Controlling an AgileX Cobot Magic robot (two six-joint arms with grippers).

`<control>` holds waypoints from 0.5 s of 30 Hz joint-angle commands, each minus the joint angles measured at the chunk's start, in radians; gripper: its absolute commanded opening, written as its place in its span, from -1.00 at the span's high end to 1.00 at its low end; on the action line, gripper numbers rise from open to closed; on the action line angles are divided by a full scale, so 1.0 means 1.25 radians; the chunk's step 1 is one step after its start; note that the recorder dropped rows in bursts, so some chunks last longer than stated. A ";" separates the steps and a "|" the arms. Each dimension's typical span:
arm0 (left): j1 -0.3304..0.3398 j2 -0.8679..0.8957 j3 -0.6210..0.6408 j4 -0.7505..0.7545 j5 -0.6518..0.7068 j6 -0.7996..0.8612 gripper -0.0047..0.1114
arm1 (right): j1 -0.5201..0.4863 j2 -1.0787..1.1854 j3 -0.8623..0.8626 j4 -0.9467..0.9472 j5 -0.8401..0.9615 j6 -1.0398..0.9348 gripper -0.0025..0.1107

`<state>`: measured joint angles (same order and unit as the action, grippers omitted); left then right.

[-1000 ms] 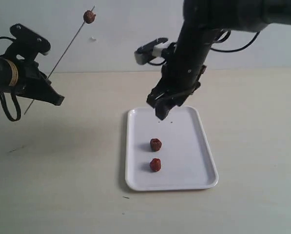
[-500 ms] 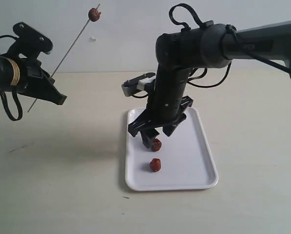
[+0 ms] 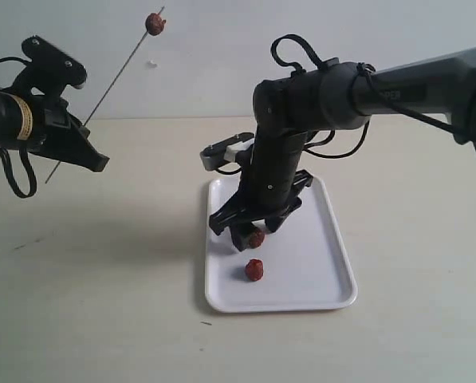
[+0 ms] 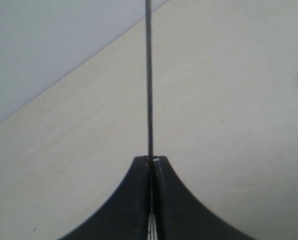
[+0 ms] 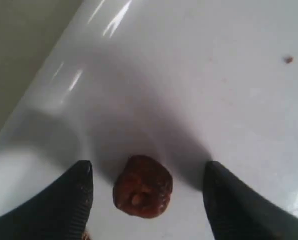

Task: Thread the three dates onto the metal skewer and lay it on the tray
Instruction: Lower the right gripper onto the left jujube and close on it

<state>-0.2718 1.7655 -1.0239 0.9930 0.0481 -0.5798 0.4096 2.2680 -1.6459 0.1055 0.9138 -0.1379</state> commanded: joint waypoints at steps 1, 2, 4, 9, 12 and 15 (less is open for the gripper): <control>0.003 -0.010 0.001 -0.003 -0.012 -0.001 0.92 | -0.002 0.002 0.004 -0.007 -0.003 0.009 -0.14; 0.003 -0.010 0.001 -0.003 -0.014 -0.001 0.92 | -0.002 0.002 0.004 -0.007 0.001 0.009 -0.13; 0.003 -0.010 0.001 -0.003 -0.016 -0.001 0.92 | -0.002 0.002 0.004 -0.007 0.008 0.009 -0.08; 0.003 -0.010 0.001 -0.003 -0.017 -0.001 0.92 | -0.002 0.002 0.004 -0.007 0.036 0.009 0.01; 0.003 -0.010 0.001 -0.005 -0.019 -0.001 0.92 | -0.002 0.002 0.004 -0.007 0.048 0.008 0.09; 0.003 -0.010 0.001 -0.006 -0.019 -0.002 0.92 | -0.002 0.002 0.004 -0.008 0.045 0.008 0.24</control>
<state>-0.2718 1.7655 -1.0239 0.9930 0.0361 -0.5798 0.4096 2.2680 -1.6459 0.0977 0.9622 -0.1282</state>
